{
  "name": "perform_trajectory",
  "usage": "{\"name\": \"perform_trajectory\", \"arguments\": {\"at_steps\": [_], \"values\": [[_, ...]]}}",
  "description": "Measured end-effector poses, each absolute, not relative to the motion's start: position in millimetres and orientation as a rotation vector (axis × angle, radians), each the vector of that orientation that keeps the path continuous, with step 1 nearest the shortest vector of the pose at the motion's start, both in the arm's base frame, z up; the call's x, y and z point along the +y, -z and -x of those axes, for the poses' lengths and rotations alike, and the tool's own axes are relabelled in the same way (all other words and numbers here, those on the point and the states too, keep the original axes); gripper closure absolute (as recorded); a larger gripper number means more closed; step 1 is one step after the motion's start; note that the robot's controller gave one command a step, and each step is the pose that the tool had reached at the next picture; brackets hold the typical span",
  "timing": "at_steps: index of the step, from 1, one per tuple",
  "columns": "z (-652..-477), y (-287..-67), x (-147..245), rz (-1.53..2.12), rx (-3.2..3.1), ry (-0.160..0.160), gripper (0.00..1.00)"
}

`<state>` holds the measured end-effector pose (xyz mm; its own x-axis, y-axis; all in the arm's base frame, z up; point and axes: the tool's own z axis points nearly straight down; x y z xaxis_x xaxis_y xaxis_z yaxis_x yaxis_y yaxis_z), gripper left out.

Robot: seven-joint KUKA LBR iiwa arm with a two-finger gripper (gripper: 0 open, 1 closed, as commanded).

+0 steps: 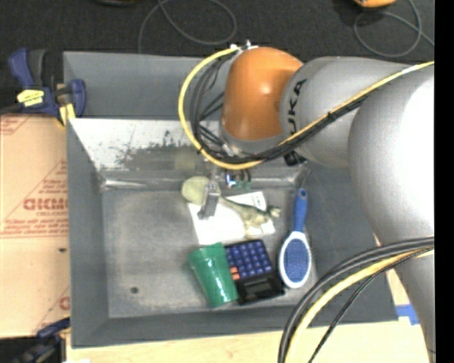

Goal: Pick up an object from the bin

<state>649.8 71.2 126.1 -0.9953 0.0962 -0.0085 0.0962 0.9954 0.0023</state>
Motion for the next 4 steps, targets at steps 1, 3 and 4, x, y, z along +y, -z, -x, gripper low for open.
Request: {"name": "perform_trajectory", "arguments": {"at_steps": [1,3,4], "values": [[-653.6,-79,66,-0.598,3.081,-0.003,0.0],[-644.0,-73,67,-0.429,3.106,-0.002,1.0],[-643.6,-75,67,-0.43,3.106,-0.002,1.0]]}}
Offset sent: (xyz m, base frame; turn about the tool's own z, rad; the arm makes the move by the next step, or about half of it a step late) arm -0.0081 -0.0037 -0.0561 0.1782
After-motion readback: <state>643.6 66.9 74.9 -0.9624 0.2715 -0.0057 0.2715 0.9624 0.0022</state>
